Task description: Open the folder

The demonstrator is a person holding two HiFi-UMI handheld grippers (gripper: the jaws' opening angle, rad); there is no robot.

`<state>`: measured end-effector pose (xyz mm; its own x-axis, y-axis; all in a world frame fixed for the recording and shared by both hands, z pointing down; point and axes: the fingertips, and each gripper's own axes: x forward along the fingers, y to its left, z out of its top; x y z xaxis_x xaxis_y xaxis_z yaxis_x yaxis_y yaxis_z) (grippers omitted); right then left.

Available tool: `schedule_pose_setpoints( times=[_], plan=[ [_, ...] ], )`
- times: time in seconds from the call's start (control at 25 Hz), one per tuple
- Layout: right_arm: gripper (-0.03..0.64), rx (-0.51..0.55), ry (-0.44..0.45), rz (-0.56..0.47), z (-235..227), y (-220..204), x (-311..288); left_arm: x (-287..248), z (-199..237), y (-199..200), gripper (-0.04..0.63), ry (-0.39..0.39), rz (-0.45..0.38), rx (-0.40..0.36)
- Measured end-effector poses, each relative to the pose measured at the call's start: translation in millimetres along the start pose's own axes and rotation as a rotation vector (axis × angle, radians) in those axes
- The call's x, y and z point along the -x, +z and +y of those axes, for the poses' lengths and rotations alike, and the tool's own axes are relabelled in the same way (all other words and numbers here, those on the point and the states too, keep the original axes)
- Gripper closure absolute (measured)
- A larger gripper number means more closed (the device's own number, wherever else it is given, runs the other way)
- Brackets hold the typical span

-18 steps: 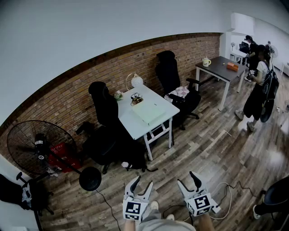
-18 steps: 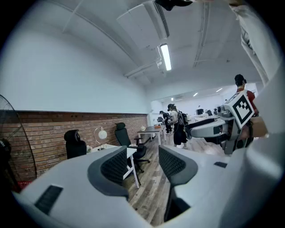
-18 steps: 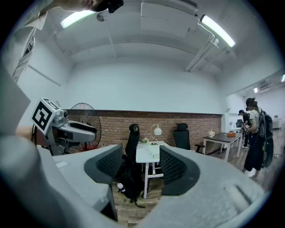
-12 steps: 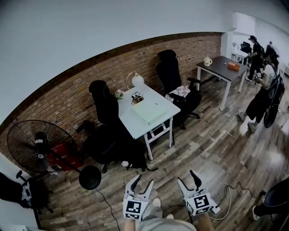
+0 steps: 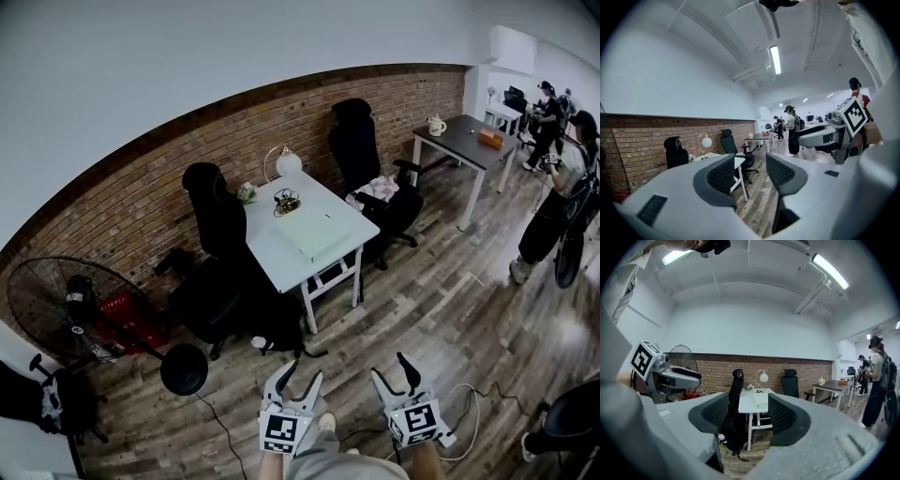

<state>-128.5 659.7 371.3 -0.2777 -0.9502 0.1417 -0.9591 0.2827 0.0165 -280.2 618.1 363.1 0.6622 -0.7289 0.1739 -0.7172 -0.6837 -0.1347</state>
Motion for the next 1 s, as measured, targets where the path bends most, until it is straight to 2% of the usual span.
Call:
schedule_pose_setpoints(
  times=[0.24, 1.0],
  plan=[
    [0.353, -0.012, -0.019, 0.017, -9.6, 0.2, -34.1, -30.7, 21.9, -6.8, 0.39, -0.019, 0.027, 0.023],
    [0.353, -0.009, -0.078, 0.061, -13.7, 3.3, -140.6, -104.9, 105.3, -18.7, 0.394, -0.115, 0.033, 0.039]
  ],
)
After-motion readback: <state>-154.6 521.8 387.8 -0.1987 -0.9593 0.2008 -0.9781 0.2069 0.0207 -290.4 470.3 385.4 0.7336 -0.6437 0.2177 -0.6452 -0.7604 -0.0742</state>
